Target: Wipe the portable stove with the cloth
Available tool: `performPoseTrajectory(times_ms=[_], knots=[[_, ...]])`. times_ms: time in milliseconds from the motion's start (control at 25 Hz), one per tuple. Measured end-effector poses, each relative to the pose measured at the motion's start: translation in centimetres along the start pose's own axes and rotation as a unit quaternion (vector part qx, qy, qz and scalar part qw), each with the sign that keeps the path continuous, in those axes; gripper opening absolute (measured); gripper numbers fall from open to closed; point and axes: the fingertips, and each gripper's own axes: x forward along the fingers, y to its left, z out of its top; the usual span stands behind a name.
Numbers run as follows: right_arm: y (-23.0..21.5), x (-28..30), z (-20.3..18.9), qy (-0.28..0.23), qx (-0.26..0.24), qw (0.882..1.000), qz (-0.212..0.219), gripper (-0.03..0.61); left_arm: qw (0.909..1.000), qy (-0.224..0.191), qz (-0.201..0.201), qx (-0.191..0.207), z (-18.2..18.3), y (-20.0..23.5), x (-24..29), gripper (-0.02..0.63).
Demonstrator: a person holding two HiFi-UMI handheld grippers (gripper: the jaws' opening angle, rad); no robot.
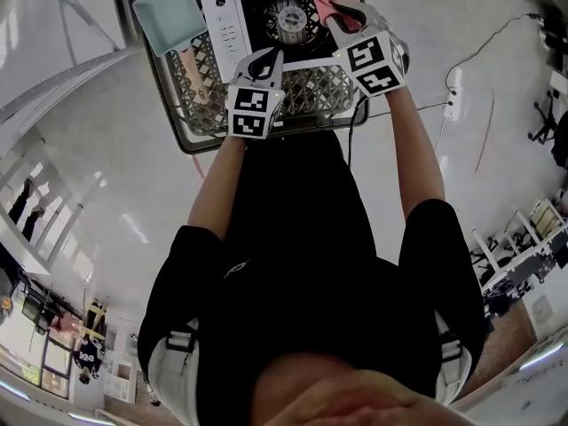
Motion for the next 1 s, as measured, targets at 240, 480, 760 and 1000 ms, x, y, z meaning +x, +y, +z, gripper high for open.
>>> performPoseTrajectory(times_ms=[240,480,760,1000], knots=[[-4.7,6.6,0.3,0.035,0.014,0.996,0.086,0.040,0.9991,0.001,0.041,-0.004,0.5,-0.8,1.5,0.000],[-6.5,12.2,-2.4,0.093,-0.013,0.988,0.123,0.043,0.9952,-0.001,0.085,-0.048,0.0,-0.9,2.2,0.000],[-5.6,14.9,-4.9,0.117,0.011,0.981,0.156,0.043,0.9927,0.004,0.101,-0.065,-0.7,-1.6,2.4,0.000],[-3.7,12.9,-3.3,0.072,-0.041,0.978,0.191,0.043,0.9936,0.016,0.091,-0.065,-0.8,-2.6,3.2,0.000]])
